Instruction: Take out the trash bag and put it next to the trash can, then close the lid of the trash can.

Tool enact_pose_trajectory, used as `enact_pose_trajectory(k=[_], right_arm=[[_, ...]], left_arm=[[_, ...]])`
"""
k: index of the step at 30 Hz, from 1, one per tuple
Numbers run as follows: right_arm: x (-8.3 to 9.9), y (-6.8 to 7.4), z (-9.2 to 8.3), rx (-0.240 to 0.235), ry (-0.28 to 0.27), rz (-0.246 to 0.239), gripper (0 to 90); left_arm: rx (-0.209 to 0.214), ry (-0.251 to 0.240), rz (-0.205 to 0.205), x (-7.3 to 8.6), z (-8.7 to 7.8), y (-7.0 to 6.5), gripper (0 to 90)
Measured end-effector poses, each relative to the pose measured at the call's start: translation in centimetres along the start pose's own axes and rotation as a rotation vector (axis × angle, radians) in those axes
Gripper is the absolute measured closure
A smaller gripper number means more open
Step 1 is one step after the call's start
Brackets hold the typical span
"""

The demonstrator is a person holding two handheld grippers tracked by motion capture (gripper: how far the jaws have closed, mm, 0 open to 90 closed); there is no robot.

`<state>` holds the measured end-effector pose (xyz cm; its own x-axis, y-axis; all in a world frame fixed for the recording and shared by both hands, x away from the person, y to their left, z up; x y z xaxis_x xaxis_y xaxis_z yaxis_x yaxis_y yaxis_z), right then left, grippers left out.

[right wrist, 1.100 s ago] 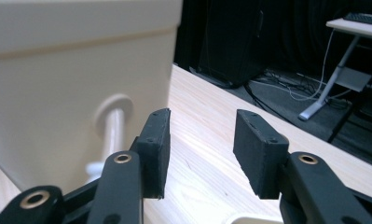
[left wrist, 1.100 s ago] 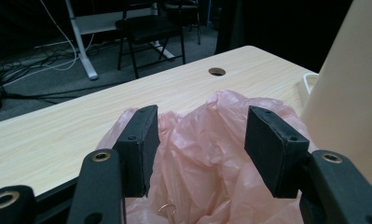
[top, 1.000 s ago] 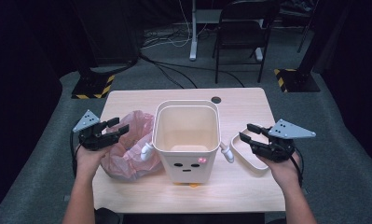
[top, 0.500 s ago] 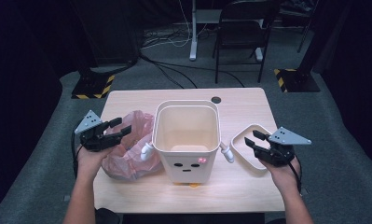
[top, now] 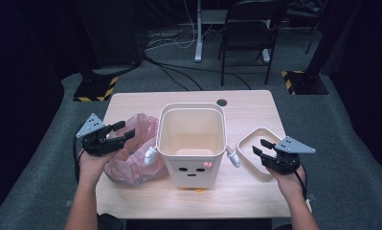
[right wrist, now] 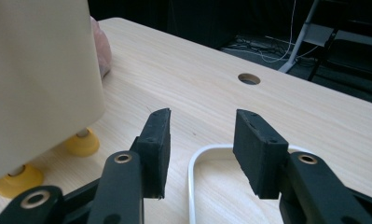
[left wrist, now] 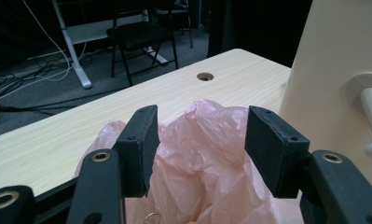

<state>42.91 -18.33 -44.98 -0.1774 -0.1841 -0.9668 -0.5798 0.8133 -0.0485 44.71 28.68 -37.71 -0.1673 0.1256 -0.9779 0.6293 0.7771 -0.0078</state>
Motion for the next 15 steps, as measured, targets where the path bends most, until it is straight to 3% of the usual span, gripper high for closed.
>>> enact_pose_trajectory(k=[7, 15], right_arm=[[2.8, -1.1, 0.7, 0.008, 0.063, 0.018, 52.7], [4.1, -2.2, 0.8, 0.023, 0.085, 0.053, 50.9]], left_arm=[[0.000, 0.004, 0.003, -0.1, 0.0, 0.0, 44.3], [0.004, 0.003, 0.002, -0.1, 0.0, -0.1, 44.3]])
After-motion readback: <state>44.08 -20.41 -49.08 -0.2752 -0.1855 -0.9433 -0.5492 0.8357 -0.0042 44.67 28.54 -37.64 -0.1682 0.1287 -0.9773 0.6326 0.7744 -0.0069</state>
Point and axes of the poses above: each handheld gripper's, and its own axes: z roughly forward along the jaws, x roughly out of its underside, y roughly to its left, the point moved 7 cm from there along z, roughly forward along the jaws, and after that the axes turned 8 degrees about -y, right-handed, at the moved point
